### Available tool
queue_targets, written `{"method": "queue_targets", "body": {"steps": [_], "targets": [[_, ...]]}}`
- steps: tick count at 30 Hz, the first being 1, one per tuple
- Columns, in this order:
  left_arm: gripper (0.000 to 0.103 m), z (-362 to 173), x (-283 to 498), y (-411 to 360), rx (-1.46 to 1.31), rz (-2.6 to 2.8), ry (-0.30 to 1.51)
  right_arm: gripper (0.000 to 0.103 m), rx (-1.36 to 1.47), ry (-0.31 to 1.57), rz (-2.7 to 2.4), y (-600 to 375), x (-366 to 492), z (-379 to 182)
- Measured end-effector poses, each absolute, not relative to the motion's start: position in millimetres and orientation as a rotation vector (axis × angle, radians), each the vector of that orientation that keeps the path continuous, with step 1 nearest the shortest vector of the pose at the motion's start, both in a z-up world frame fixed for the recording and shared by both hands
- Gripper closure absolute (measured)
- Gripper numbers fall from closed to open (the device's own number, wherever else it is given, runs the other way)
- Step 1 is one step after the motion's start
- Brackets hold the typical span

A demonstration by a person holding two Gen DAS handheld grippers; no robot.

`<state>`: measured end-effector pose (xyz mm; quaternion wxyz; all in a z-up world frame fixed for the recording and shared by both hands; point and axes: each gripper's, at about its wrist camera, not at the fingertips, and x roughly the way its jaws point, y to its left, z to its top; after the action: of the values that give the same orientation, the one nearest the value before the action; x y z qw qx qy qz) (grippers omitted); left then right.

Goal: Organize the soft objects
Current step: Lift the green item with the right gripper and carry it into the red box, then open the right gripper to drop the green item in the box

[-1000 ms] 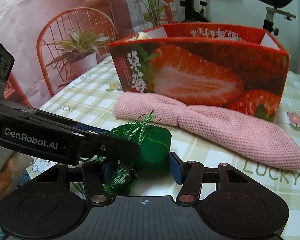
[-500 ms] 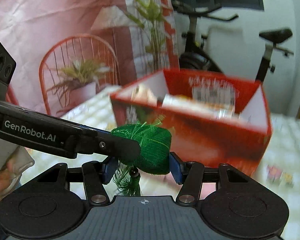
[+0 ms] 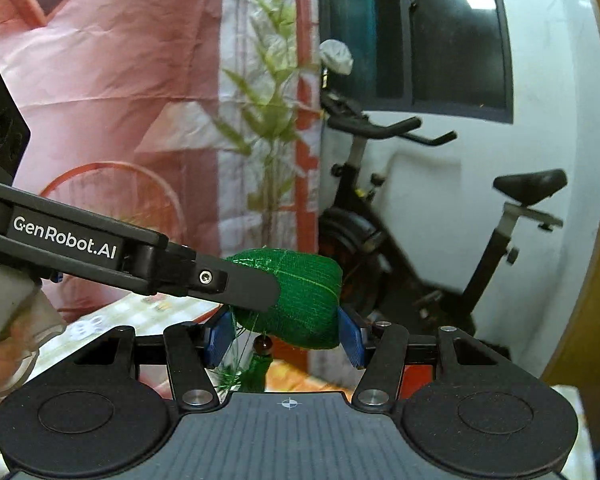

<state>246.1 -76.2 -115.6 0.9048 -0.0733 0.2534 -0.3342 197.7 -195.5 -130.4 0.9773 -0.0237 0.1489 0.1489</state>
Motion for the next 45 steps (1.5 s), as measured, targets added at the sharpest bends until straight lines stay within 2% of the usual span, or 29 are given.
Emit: {"method": "queue_targets", "body": {"steps": [10, 13, 18, 29, 45], "targets": [[0.059, -159, 300, -116, -0.107, -0.675, 0.641, 0.051, -0.046, 0.453, 0.23, -226, 265, -182], [0.057, -169, 311, -118, -0.083, -0.633, 0.663, 0.051, -0.033, 0.508, 0.196, -233, 279, -199], [0.048, -174, 320, -103, -0.047, -0.571, 0.674, 0.05, -0.018, 0.538, 0.141, -240, 277, -211], [0.037, -166, 280, -50, 0.034, -0.498, 0.655, 0.049, 0.004, 0.502, 0.141, -237, 228, -196], [0.035, -184, 199, 28, -0.007, -0.4, 0.672, 0.049, 0.017, 0.438, 0.132, -220, 122, -195]]}}
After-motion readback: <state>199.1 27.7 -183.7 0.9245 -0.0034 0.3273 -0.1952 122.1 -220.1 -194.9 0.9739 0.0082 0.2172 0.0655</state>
